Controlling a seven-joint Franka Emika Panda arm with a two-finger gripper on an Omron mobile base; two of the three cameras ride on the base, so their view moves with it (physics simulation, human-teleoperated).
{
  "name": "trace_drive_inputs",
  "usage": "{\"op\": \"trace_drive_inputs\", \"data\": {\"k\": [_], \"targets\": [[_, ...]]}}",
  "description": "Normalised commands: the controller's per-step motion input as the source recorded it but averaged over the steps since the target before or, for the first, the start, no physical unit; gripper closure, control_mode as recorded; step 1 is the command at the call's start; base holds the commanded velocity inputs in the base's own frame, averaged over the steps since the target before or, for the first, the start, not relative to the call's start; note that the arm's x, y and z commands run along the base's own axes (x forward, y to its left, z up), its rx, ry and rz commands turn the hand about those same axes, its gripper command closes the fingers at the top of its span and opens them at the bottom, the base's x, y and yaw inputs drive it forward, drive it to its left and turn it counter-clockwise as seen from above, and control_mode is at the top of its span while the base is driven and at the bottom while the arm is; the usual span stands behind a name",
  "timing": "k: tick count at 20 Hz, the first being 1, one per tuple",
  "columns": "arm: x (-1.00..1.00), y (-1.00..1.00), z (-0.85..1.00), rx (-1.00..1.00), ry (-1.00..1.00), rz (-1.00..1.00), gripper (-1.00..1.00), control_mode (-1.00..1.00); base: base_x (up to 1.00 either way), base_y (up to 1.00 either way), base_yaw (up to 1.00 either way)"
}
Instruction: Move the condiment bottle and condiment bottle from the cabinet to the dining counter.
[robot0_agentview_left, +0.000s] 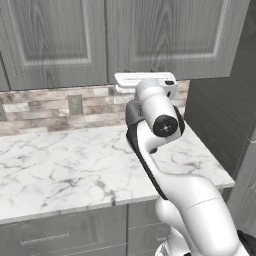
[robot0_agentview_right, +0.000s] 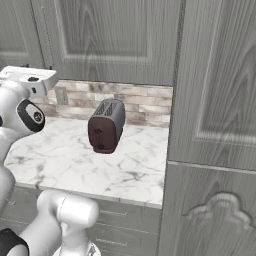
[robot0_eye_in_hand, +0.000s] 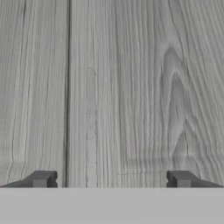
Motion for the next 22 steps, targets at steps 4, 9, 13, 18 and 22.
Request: {"op": "trace_drive_inputs", "data": {"k": [4, 9, 13, 18, 22], "targets": [[0.22, 0.02, 0.0, 0.0, 0.07, 0.0, -1.0, -1.0, 0.0, 0.0, 0.0], [0.35, 0.08, 0.09, -0.02, 0.13, 0.0, -1.0, -1.0, 0.0, 0.0, 0.0], [0.29, 0.21, 0.17, -0.02, 0.04, 0.0, -1.0, -1.0, 0.0, 0.0, 0.0], [0.29, 0.15, 0.12, -0.01, 0.0, 0.0, -1.0, -1.0, 0.0, 0.0, 0.0], [0.37, 0.06, 0.01, 0.0, 0.0, 0.0, -1.0, -1.0, 0.0, 0.0, 0.0]]}}
